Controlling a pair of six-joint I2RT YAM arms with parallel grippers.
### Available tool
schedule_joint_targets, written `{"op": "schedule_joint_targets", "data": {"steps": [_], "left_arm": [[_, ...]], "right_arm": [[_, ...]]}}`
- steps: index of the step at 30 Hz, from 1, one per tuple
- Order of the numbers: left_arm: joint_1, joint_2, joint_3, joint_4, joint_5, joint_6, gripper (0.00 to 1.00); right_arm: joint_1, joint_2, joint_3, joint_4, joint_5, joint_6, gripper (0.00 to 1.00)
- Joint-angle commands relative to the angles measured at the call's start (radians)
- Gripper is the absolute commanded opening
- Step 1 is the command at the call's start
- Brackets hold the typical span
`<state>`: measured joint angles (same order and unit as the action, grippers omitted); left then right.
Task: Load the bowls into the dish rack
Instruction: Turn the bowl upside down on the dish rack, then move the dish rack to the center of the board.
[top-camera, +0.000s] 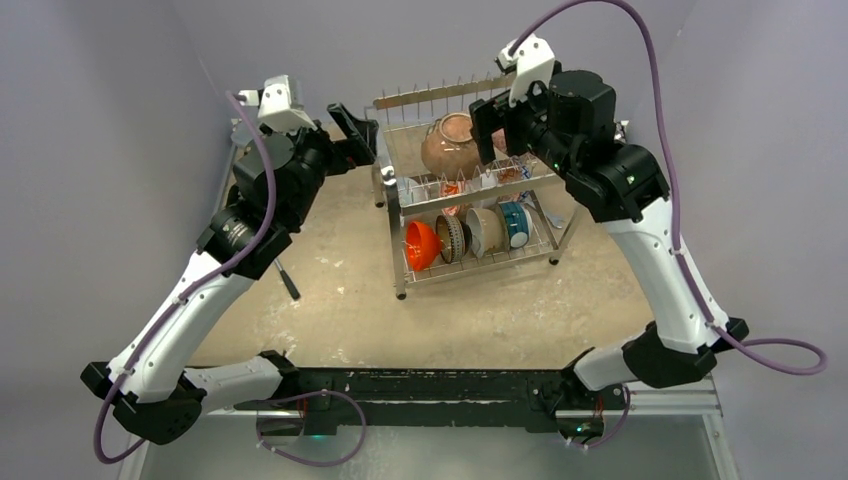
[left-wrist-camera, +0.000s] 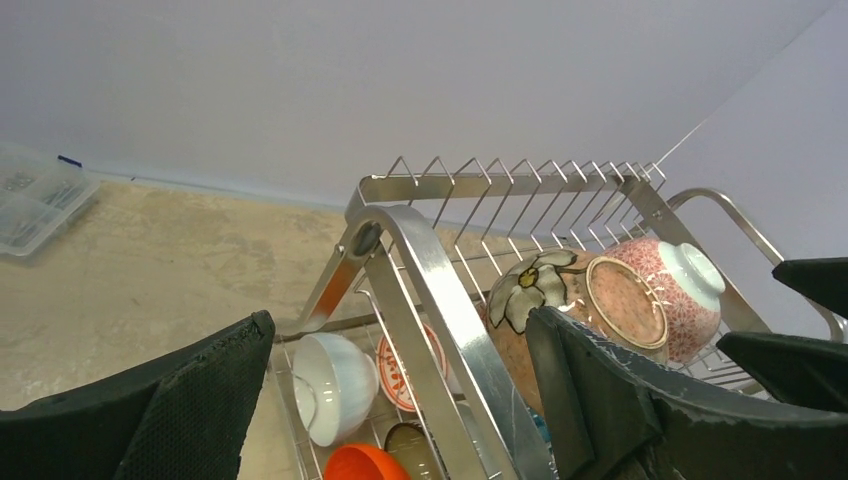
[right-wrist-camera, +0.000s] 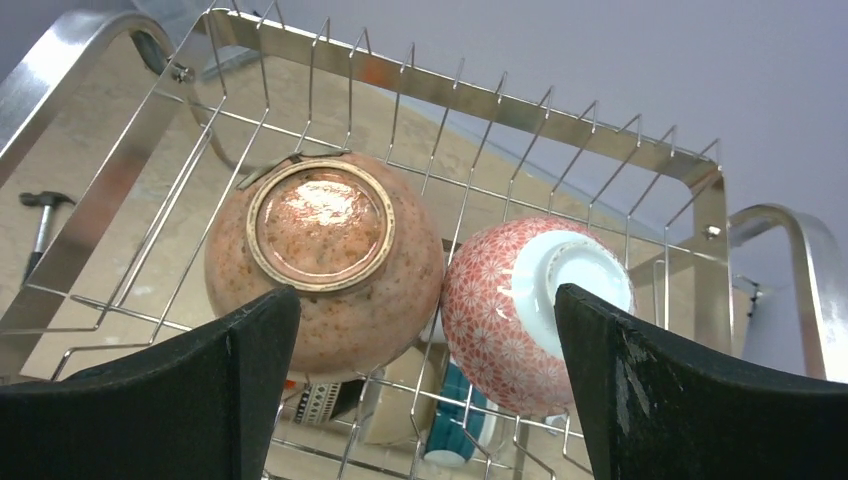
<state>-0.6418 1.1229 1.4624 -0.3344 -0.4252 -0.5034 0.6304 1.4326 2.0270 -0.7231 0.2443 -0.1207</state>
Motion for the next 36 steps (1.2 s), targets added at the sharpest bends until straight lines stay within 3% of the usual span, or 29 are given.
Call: {"op": "schedule_joint_targets", "data": {"steps": [1,4,9,15,22,25,32,36], "left_arm": [[0.005,-0.02,-0.009,-0.046,-0.017,0.033,0.96],[0.004,-0.029,-0.019,-0.07,-0.002,0.028,0.96],[0.004,-0.051,-0.05,-0.056,0.106,0.002,0.96],[0.004,-0.043,-0.082,0.008,0.307,-0.043,0.94],[0.005,0.021,-0.068,0.02,0.336,-0.059,0.89],[0.005,0.058,-0.046,0.002,0.299,-0.053,0.8],[0.006,0.152,0.073,-0.099,0.145,0.008,0.49],[0.005,0.17,0.099,-0.103,0.067,0.051,0.26]], "right_arm": [[-0.104,0.008,0.024,0.067,-0.209,0.105,0.99],[-0.229,-0.004,0.009,0.107,-0.381,0.171,0.99],[-0.355,-0.026,-0.014,0.166,-0.514,0.252,0.99],[-0.491,-0.111,-0.122,0.258,-0.469,0.327,0.99],[-0.553,-0.256,-0.286,0.36,-0.303,0.346,0.99],[-0.565,-0.271,-0.334,0.353,-0.231,0.345,0.99],[-0.595,-0.315,-0.492,0.372,-0.194,0.365,0.97],[-0.606,-0.314,-0.557,0.373,-0.218,0.383,0.93]]}}
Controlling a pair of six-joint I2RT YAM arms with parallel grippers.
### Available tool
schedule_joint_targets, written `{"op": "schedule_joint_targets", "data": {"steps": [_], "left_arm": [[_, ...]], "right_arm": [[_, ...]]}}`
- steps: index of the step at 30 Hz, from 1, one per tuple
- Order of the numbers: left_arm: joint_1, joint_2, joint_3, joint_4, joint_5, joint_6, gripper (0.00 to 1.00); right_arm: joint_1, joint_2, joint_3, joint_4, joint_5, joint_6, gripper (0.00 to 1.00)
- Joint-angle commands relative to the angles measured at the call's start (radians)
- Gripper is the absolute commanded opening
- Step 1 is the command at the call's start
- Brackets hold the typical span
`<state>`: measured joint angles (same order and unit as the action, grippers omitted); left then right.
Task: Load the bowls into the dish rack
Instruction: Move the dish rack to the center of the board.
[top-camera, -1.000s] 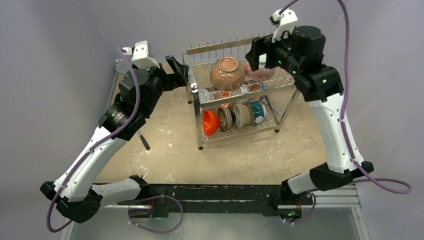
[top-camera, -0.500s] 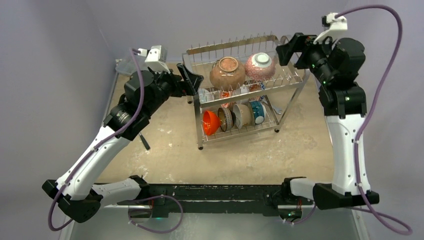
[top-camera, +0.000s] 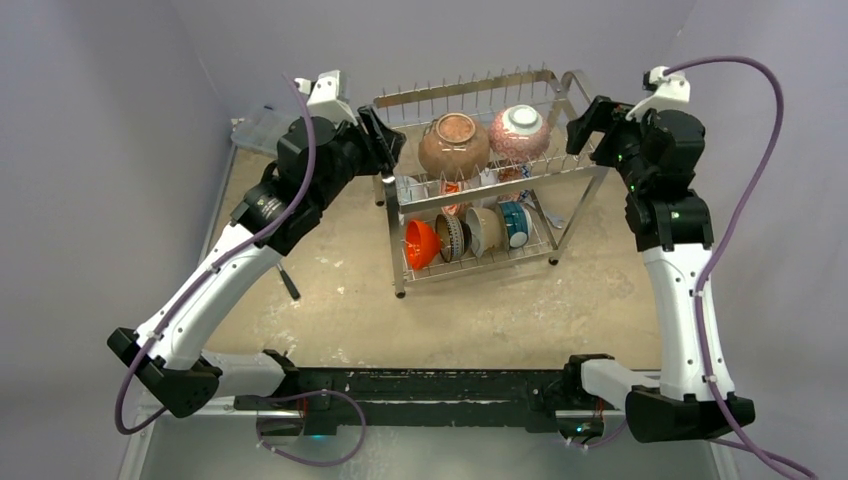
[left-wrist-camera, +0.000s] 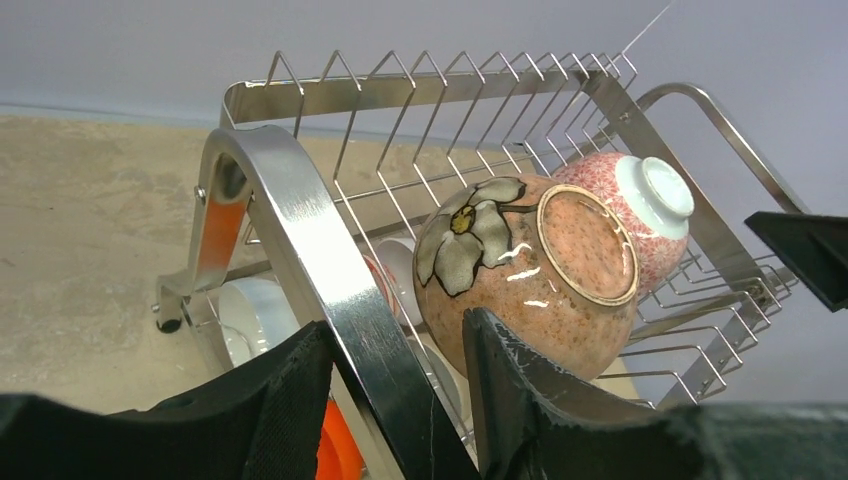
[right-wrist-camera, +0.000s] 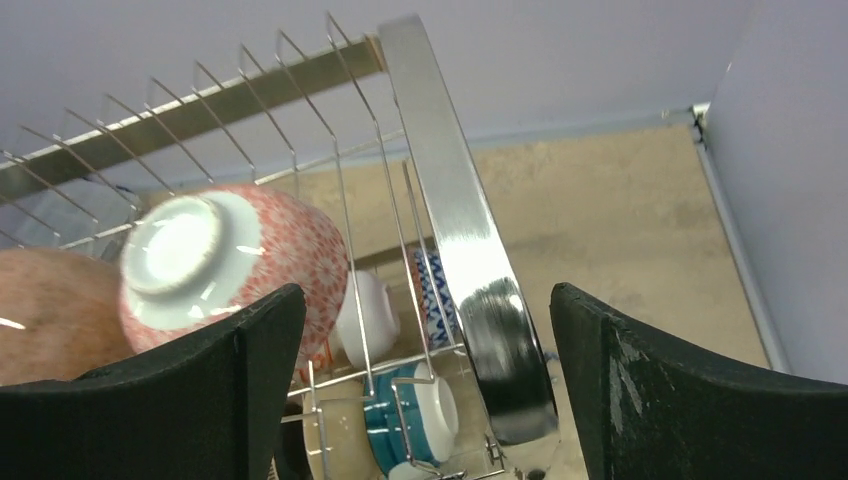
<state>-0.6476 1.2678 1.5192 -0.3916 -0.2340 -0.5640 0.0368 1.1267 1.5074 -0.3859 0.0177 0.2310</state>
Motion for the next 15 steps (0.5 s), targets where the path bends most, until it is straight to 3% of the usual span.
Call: {"op": "schedule_joint_targets", "data": {"steps": [1,4,9,15], "left_arm": [[0.011,0.032,0.049,-0.046,-0.138,0.125,0.21],[0.012,0.064,0.076,-0.058,-0.18,0.159,0.12],[0.015,0.108,0.11,-0.054,-0.235,0.198,0.0],[0.036,0.166,0.159,-0.062,-0.259,0.202,0.0]], "right_arm": [[-0.015,-0.006,-0.048,0.04,-0.01,0.038,0.9],[-0.016,0.006,-0.065,0.059,-0.064,0.049,0.83],[-0.017,0.057,-0.047,0.097,-0.143,0.055,0.51],[-0.017,0.163,0.003,0.163,-0.205,0.068,0.46]]}}
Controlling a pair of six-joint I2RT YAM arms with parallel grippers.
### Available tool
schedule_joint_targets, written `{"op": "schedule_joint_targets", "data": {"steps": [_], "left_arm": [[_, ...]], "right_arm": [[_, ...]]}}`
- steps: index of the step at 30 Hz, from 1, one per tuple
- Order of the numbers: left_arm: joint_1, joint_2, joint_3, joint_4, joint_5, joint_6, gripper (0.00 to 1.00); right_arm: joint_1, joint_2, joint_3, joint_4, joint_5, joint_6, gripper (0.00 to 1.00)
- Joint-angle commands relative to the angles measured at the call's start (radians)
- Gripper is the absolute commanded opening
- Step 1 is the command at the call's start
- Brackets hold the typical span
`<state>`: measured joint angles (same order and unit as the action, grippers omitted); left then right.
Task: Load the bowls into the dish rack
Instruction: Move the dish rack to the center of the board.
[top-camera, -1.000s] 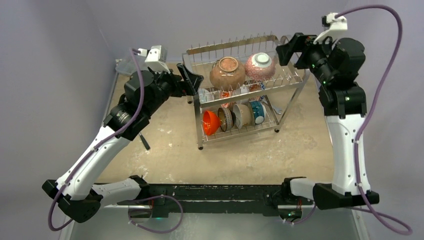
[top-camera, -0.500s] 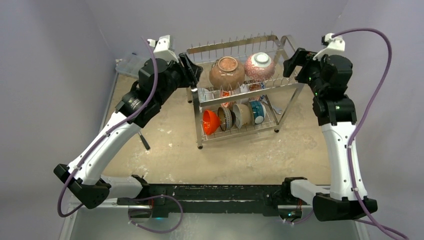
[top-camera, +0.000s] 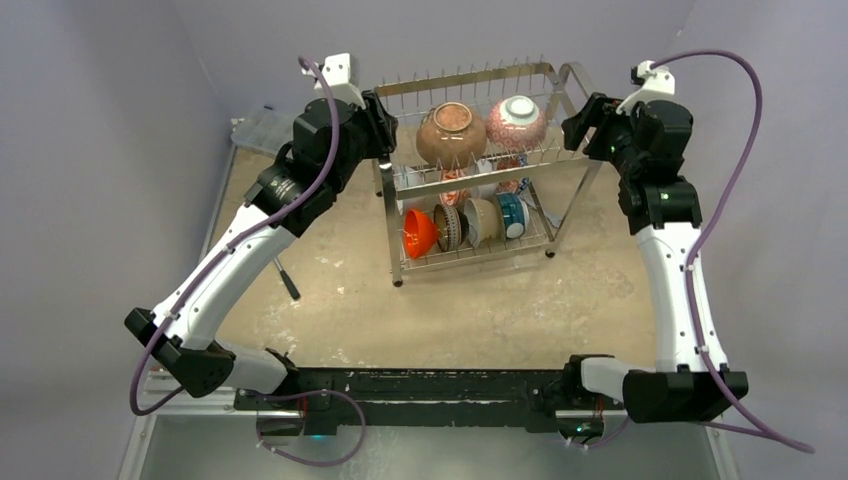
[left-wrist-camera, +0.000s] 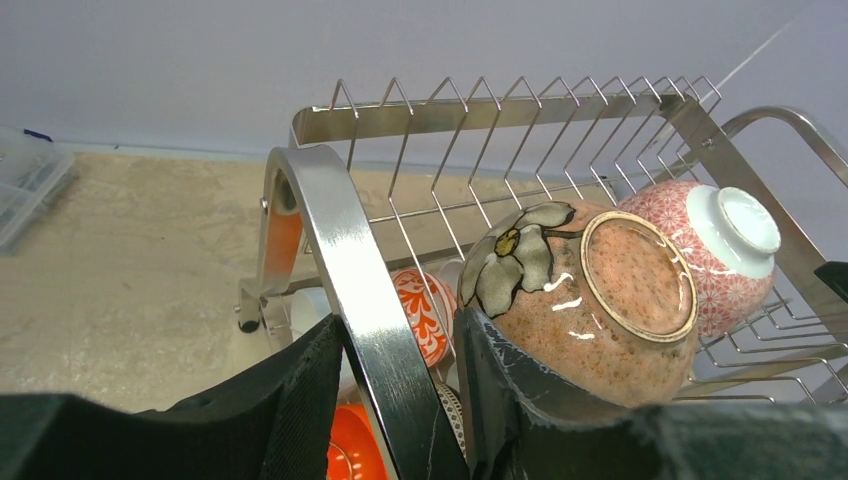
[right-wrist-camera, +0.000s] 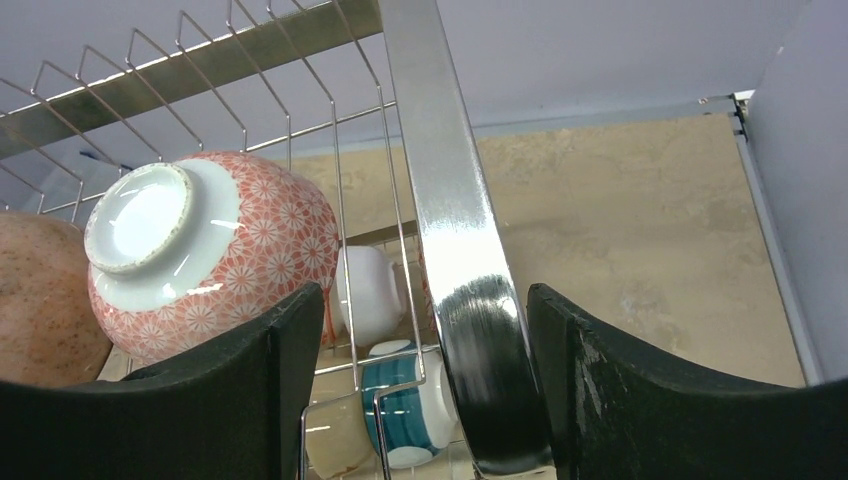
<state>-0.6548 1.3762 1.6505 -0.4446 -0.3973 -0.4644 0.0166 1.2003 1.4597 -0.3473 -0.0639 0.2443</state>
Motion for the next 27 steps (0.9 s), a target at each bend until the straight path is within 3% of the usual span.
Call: {"op": "schedule_joint_targets", "data": {"steps": [1,8,10,13,15,19,23,27], "left_arm": [[0.047,0.064,0.03,-0.007,-0.095,0.102,0.0],[0.082,0.09,0.043,-0.008,-0.102,0.094,0.03],[0.083,0.082,0.049,-0.007,-0.106,0.096,0.11],[0.083,0.056,0.044,0.022,-0.079,0.111,0.34],[0.084,0.032,0.037,0.038,-0.059,0.11,0.5],[0.083,-0.044,-0.01,0.101,-0.023,0.102,0.71],[0.083,-0.155,-0.087,0.178,-0.004,0.1,0.84],[0.083,-0.253,-0.152,0.203,-0.048,0.095,0.9]], "right_arm": [[0.003,0.109,0.069,0.128,-0.135,0.057,0.45],[0.003,0.214,0.149,0.16,-0.196,0.047,0.49],[0.004,0.21,0.151,0.16,-0.211,0.038,0.53],[0.004,0.166,0.135,0.172,-0.188,0.032,0.62],[0.004,0.132,0.132,0.169,-0.159,0.017,0.78],[0.003,0.052,0.113,0.172,-0.079,0.007,0.98],[0.003,-0.019,0.085,0.196,-0.044,-0.014,0.99],[0.003,-0.082,0.034,0.217,-0.005,-0.019,0.99]]}}
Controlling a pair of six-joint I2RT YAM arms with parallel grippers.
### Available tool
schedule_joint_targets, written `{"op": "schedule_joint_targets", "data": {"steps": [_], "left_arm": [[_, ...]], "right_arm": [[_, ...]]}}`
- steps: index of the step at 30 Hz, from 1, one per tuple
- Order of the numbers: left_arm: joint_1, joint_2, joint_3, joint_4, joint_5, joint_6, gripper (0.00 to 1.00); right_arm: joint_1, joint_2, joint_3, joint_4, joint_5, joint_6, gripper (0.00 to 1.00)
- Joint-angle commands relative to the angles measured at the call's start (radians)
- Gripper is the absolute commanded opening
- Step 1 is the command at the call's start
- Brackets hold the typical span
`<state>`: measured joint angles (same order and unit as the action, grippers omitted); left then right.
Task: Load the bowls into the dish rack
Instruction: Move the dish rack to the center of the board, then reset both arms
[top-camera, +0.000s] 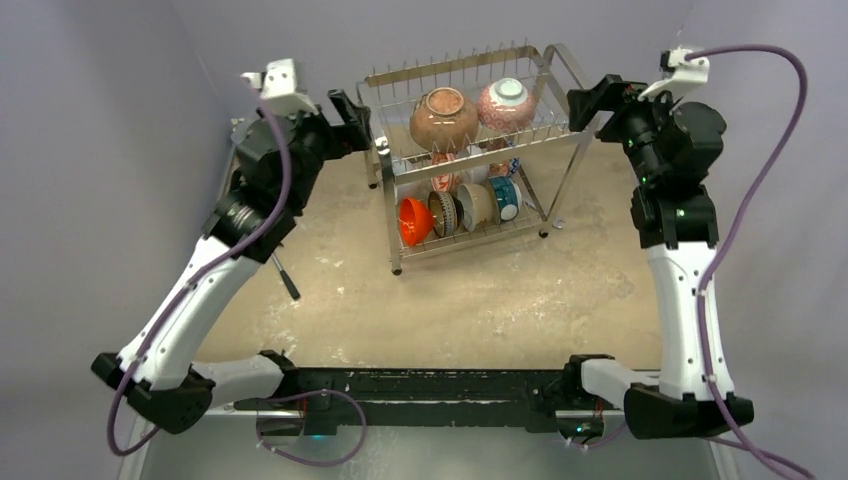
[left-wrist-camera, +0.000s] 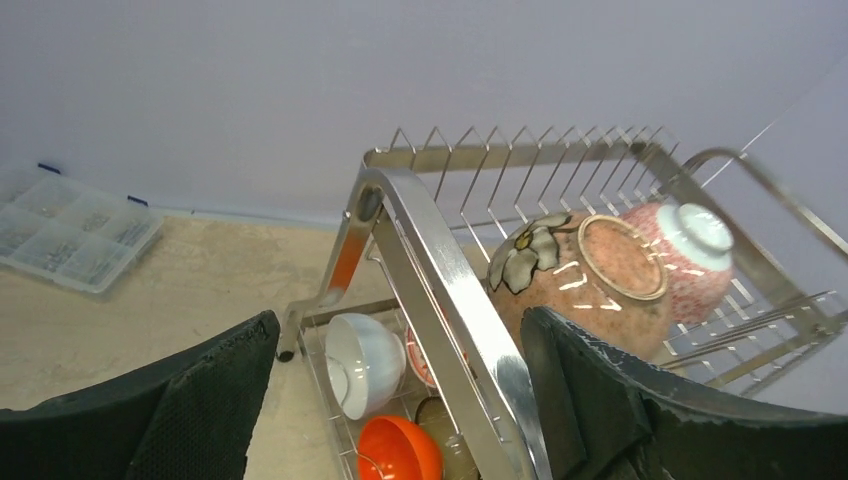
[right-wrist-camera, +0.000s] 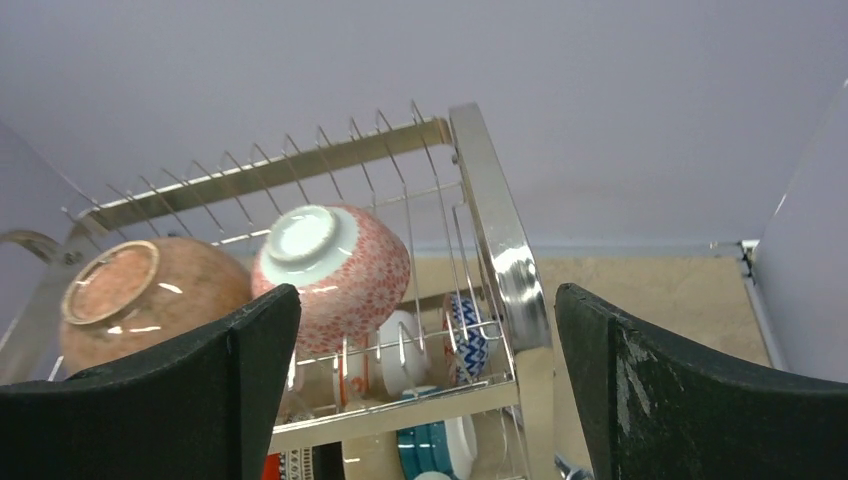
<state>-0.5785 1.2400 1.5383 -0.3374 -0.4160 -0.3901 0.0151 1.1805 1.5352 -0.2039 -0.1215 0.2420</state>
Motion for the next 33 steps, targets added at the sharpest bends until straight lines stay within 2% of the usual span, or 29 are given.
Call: {"op": "schedule_joint_targets", "data": {"steps": [1,9,13,18,20,23,27,31,33], "left_arm": [[0.006,-0.143,-0.059,0.099,-0.041,0.027,0.9],[0.006,-0.38,-0.343,0.066,-0.164,0.025,0.95],[0.006,-0.477,-0.528,-0.011,-0.194,-0.038,0.96],[0.006,-0.538,-0.737,-0.112,-0.321,-0.211,0.99],[0.007,-0.547,-0.836,-0.072,-0.332,-0.245,0.99],[0.006,-0.531,-0.96,0.034,-0.33,-0.248,0.99],[0.006,-0.46,-1.039,0.205,-0.351,-0.212,0.99],[0.006,-0.325,-1.068,0.406,-0.411,-0.075,0.99],[0.006,-0.238,-1.058,0.491,-0.452,0.042,0.99]], "right_arm": [[0.005,-0.081,-0.065,0.079,0.064,-0.017,0.99],[0.005,-0.301,-0.319,0.079,0.12,-0.018,0.99],[0.005,-0.445,-0.504,0.055,0.12,-0.024,0.99],[0.005,-0.621,-0.773,0.058,0.119,-0.017,0.99],[0.005,-0.688,-0.894,0.095,0.12,0.015,0.99],[0.005,-0.773,-1.043,0.186,0.121,0.154,0.99],[0.005,-0.816,-1.168,0.379,0.137,0.147,0.99],[0.005,-0.766,-1.274,0.552,0.185,0.128,0.98],[0.005,-0.723,-1.312,0.601,0.214,0.119,0.99]]}}
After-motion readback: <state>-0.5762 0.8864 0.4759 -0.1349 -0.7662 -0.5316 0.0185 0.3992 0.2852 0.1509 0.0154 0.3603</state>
